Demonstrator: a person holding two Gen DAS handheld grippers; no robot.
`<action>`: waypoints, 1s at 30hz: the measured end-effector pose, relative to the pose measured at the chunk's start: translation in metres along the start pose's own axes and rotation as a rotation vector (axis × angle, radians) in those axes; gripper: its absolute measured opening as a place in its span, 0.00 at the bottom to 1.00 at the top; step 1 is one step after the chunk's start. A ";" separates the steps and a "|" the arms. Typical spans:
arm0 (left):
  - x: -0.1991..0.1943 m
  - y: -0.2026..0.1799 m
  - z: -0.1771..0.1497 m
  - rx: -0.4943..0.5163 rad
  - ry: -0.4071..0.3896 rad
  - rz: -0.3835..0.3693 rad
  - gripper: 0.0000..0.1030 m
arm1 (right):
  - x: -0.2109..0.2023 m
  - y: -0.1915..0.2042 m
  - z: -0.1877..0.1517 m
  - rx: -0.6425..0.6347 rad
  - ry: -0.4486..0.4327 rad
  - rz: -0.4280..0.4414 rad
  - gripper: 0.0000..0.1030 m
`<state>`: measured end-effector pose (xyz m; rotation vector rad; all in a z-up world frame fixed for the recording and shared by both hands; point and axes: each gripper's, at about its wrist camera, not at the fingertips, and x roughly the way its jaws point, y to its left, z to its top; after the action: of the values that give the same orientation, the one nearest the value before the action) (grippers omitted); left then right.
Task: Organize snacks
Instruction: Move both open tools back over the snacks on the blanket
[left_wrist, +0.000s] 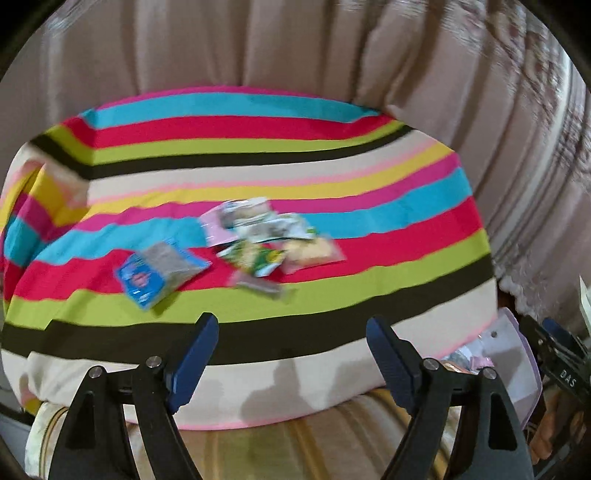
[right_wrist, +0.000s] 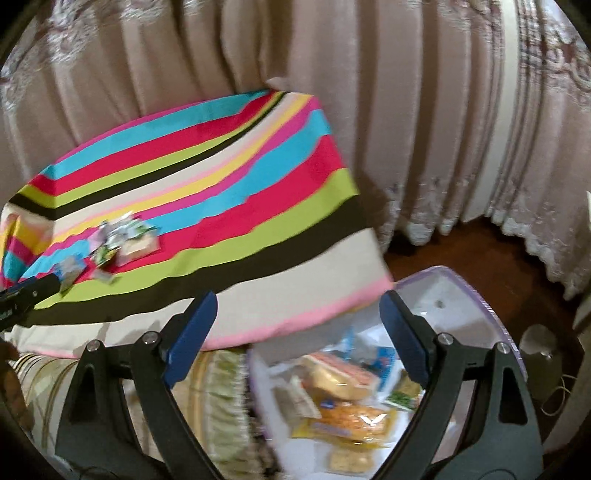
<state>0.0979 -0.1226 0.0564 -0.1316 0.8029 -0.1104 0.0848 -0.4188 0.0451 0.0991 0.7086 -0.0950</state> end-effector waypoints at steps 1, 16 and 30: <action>0.000 0.008 0.000 -0.011 0.001 0.008 0.81 | 0.002 0.006 0.000 -0.001 0.008 0.020 0.88; 0.017 0.098 0.002 -0.072 0.066 0.058 0.81 | 0.051 0.085 -0.001 -0.147 0.149 0.108 0.88; 0.063 0.114 0.025 0.139 0.124 0.106 0.83 | 0.098 0.132 0.016 -0.394 0.212 0.144 0.88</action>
<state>0.1654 -0.0173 0.0109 0.0492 0.9219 -0.0746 0.1851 -0.2947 0.0008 -0.2200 0.9169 0.1961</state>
